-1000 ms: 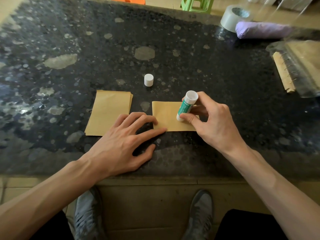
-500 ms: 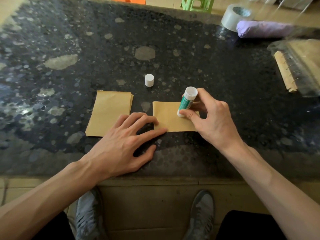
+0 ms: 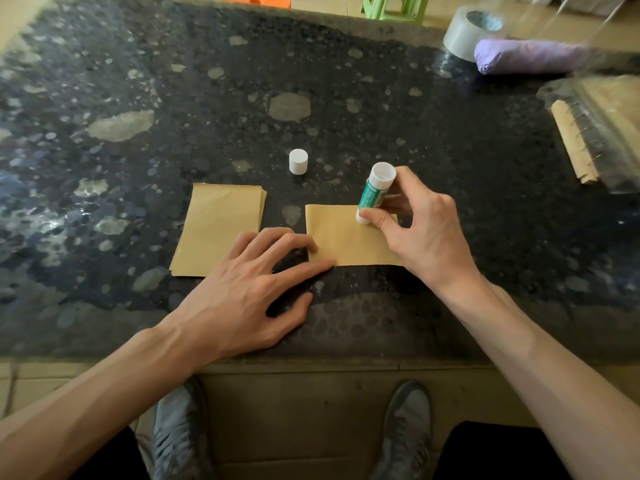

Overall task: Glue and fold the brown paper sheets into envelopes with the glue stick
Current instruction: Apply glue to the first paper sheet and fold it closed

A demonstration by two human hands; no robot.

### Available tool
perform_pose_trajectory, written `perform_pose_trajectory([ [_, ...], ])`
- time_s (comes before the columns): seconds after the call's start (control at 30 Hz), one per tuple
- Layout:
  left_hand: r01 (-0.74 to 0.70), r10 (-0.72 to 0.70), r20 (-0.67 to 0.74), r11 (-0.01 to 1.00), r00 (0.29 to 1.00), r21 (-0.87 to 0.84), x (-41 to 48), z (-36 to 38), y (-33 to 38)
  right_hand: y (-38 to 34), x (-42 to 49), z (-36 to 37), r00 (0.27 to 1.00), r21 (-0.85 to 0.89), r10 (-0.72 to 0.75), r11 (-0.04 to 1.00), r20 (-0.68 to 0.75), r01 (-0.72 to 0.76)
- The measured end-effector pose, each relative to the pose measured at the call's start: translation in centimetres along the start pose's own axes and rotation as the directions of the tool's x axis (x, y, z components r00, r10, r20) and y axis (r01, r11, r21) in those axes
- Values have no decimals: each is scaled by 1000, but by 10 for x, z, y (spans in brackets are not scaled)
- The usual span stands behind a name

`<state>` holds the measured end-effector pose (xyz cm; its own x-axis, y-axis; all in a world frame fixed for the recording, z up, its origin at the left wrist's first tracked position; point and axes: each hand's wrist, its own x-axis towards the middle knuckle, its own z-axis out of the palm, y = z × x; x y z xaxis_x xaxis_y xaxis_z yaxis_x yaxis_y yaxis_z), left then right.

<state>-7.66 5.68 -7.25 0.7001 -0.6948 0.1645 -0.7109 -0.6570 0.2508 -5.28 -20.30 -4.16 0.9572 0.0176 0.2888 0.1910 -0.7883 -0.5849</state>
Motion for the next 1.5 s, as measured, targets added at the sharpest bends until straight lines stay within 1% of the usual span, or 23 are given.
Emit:
perform_pose_trajectory([
  [0.33,1,-1,-2,1000,1000,-6,0,-1,0,4,6,4,1000,-1,-4,1000,-28,4],
  [0.57,-1,1,0,1000,1000,-10,0,-1,0,7,5,7,995,25,-30,999,-92,32],
  [0.67,-3,3,2,1000,1000,-12,0,-1,0,10,3,3,986,98,-37,994,-160,53],
  [0.73,0,0,0,1000,1000,-10,0,-1,0,9,2,-3,984,177,-8,983,-180,41],
  [0.87,0,0,-8,1000,1000,-8,0,0,1,5,1,-13,989,366,92,930,-119,-43],
  [0.93,-2,2,-14,1000,1000,-9,0,0,1,4,-2,-14,994,402,98,913,-54,-68],
  [0.97,-2,2,-15,1000,1000,-9,0,0,0,4,-4,-14,996,387,91,919,-16,-78],
  [1.07,-3,3,-11,1000,1000,-8,0,1,0,3,-10,-14,994,264,70,960,87,-91],
  [1.2,-3,2,-8,1000,1000,-4,0,1,-1,3,-15,-13,986,196,49,977,160,-81],
  [1.37,-4,4,2,1000,1000,-5,1,0,-1,4,-16,-12,987,100,39,993,159,-55],
  [1.5,-1,1,-1,1000,1000,-7,0,-1,0,4,-16,-10,989,66,27,997,142,-36],
])
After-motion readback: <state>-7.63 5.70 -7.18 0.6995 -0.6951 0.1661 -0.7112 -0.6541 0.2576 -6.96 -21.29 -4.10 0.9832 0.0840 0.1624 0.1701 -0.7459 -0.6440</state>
